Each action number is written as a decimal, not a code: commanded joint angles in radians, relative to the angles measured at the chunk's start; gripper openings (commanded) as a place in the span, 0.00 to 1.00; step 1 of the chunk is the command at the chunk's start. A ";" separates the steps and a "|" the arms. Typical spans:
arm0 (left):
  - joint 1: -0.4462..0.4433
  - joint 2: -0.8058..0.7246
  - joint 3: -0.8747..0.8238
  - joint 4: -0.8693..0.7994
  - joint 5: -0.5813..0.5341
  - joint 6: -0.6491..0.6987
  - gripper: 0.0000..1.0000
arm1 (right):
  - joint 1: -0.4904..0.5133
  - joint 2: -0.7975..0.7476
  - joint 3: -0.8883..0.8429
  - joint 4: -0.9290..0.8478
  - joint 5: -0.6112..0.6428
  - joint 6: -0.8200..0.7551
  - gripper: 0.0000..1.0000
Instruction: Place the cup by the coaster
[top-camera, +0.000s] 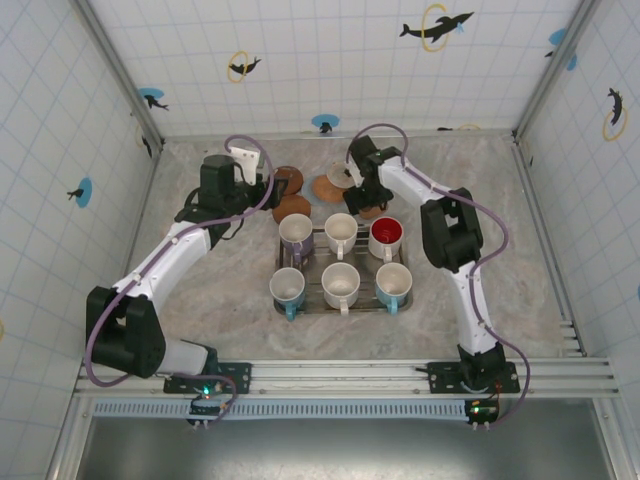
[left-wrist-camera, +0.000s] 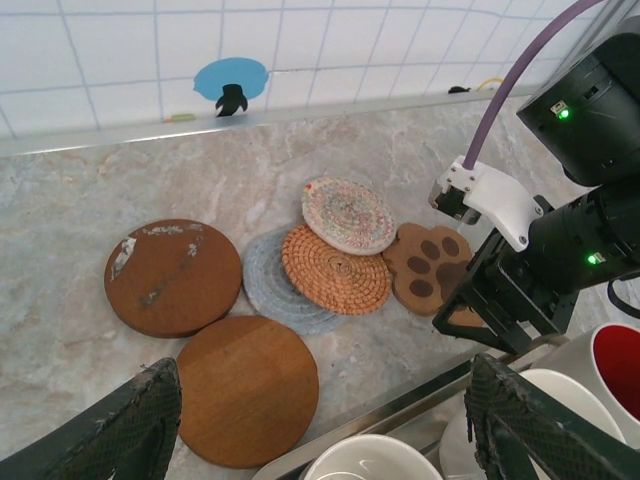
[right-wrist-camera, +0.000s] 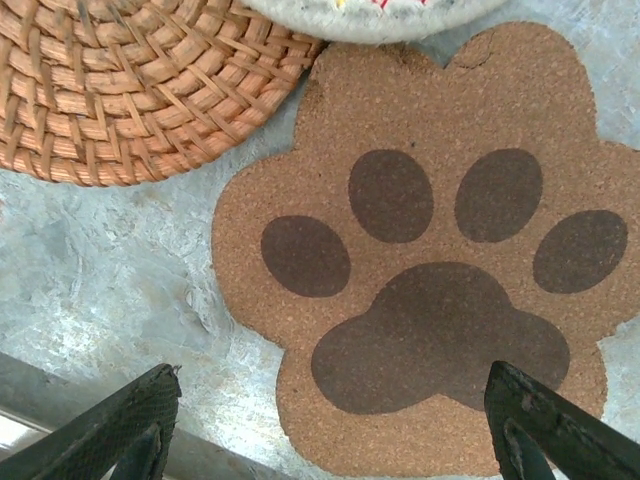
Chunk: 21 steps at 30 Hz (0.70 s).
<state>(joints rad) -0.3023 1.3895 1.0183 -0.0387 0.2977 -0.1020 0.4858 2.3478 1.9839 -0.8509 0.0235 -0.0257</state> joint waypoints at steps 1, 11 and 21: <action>-0.011 -0.004 0.032 -0.023 -0.014 0.019 0.75 | 0.004 0.049 0.067 -0.038 0.028 -0.011 0.82; -0.015 -0.017 0.032 -0.036 -0.020 0.022 0.75 | 0.004 0.111 0.127 -0.066 0.059 -0.010 0.82; -0.017 -0.018 0.034 -0.043 -0.026 0.023 0.75 | -0.023 0.147 0.141 -0.087 0.072 0.011 0.81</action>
<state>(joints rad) -0.3138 1.3891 1.0183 -0.0669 0.2787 -0.1020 0.4843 2.4401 2.1029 -0.8978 0.0826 -0.0254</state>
